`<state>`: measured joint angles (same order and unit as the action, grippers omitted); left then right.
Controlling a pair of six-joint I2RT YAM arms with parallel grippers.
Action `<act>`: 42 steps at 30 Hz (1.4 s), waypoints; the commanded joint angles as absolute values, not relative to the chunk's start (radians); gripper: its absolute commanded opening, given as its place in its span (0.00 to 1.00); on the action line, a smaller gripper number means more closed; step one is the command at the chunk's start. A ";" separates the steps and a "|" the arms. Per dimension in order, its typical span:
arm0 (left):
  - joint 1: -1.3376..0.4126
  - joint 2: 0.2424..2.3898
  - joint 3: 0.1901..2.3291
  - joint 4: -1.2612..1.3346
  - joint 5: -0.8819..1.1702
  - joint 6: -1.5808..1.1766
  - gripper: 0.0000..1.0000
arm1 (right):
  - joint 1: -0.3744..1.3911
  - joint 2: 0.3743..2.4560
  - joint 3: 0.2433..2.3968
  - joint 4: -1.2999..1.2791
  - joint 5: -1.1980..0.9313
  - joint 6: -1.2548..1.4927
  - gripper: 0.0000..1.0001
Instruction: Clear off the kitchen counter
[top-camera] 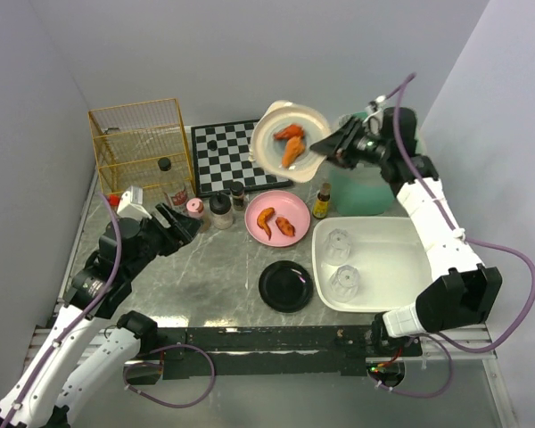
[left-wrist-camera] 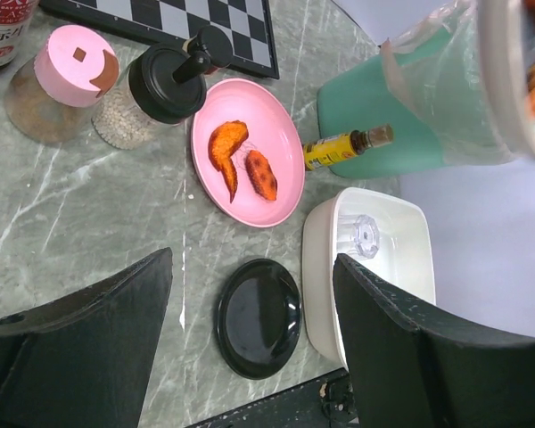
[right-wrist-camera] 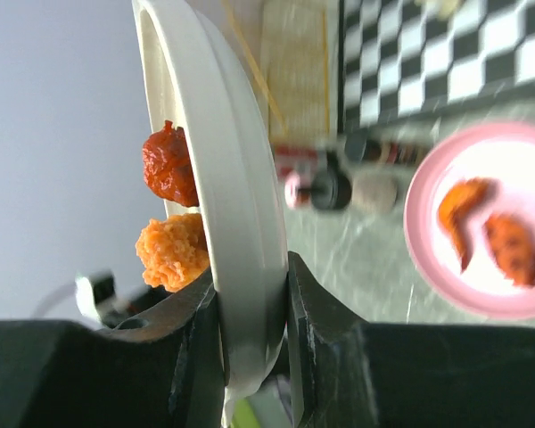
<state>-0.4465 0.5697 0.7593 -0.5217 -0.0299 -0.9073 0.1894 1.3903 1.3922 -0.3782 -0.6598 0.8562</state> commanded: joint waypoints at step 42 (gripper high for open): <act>-0.449 0.643 0.718 -0.411 0.044 -0.861 0.76 | -0.322 1.407 1.749 -0.611 -0.275 0.592 0.00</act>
